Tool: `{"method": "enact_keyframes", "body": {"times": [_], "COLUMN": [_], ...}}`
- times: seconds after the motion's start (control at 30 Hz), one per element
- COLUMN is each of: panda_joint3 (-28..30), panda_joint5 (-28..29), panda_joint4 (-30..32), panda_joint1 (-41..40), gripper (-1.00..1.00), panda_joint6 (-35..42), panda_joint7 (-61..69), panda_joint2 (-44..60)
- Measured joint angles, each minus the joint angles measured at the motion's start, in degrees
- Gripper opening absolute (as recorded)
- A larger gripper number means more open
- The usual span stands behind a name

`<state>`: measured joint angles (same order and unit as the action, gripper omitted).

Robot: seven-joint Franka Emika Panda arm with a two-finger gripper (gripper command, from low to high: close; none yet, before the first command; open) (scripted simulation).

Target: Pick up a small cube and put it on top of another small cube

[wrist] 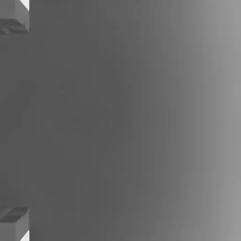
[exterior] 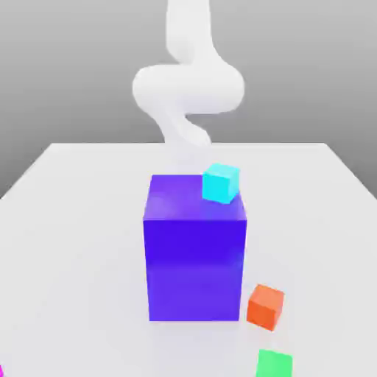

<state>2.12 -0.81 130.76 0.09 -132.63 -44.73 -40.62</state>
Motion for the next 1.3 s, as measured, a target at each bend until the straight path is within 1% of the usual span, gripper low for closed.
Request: {"method": "enact_keyframes", "body": {"times": [0.3,0.6,0.87,1.1,1.23,1.27,1.3], "panda_joint3": [7.8,13.7,15.3,16.7,14.7,14.0,14.0], "panda_joint5": [-4.4,-10.7,-14.9,-15.9,-18.1,-18.8,-18.8], "panda_joint4": [-3.8,-7.5,-10.8,-13.5,-15.5,-15.9,-15.9], "panda_joint1": [-0.1,-2.8,-7.9,-12.7,-15.3,-15.9,-15.9], "gripper": [0.00,0.00,0.00,0.00,0.00,-1.00,-1.00], "panda_joint6": [-3.0,-5.8,-8.5,-11.3,-15.9,-17.1,-17.1], "panda_joint7": [5.1,11.6,16.4,18.7,20.6,21.1,21.1], "panda_joint2": [18.9,37.7,54.3,68.1,76.3,78.0,78.0]}}
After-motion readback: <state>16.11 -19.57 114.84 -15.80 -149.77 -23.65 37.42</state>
